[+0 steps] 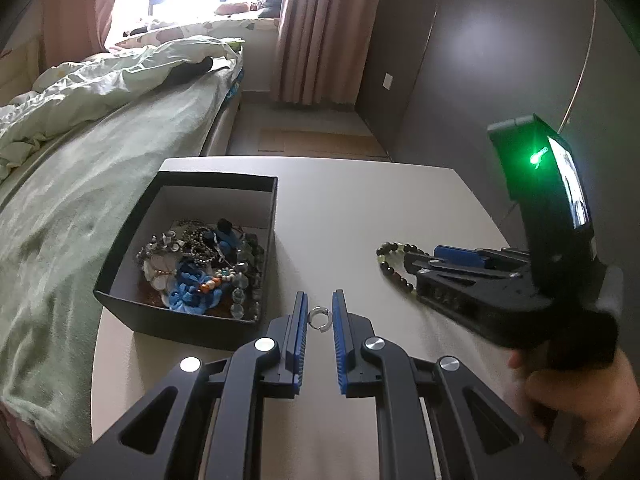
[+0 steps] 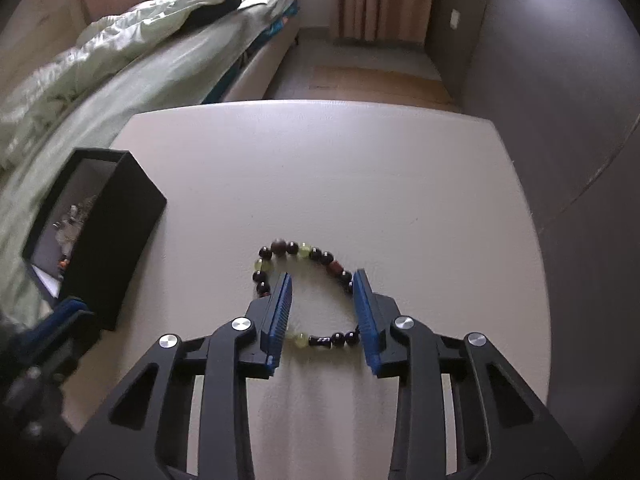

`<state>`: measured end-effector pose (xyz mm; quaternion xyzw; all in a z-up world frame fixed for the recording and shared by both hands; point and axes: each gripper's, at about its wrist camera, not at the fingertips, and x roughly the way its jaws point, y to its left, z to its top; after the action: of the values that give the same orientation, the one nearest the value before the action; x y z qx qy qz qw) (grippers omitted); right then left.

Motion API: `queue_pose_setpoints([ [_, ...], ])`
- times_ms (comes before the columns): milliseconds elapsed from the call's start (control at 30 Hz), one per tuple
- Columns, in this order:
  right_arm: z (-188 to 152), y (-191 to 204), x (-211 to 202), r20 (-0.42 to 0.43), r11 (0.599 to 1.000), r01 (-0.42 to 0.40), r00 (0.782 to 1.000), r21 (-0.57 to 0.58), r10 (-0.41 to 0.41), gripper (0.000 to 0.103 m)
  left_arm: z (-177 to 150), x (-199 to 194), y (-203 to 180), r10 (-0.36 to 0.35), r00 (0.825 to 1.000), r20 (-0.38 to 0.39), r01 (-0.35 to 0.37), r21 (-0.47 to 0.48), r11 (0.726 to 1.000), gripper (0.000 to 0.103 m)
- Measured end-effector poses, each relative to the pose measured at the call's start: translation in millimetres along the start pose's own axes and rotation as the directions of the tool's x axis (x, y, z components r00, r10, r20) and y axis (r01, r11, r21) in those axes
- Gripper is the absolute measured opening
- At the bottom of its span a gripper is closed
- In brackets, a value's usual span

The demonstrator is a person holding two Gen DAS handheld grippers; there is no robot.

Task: Organize jewelry
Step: 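Grasp the small silver ring with the left tool while the right tool grasps the dark bead bracelet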

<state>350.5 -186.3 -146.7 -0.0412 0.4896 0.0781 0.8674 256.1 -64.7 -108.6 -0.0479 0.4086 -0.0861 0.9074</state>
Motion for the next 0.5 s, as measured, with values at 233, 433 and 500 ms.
queue_pose_setpoints([
  [233,-4,-1,6,-0.053,1.0,0.008,0.999,-0.003,-0.008,0.001,2,-15,10,-0.008,1.0,0.027,0.009,-0.023,1.0,0.011],
  [433,-5,-27,-13,-0.019,0.987,-0.122,0.992,0.106,0.125,0.001,5,-32,19,-0.015,0.998,0.059,0.019,-0.06,0.998,0.011],
  [500,-5,-37,-16,-0.009,0.975,-0.161,0.986,0.153,0.164,0.001,6,-36,23,-0.017,0.998,0.066,0.022,-0.073,0.997,0.011],
])
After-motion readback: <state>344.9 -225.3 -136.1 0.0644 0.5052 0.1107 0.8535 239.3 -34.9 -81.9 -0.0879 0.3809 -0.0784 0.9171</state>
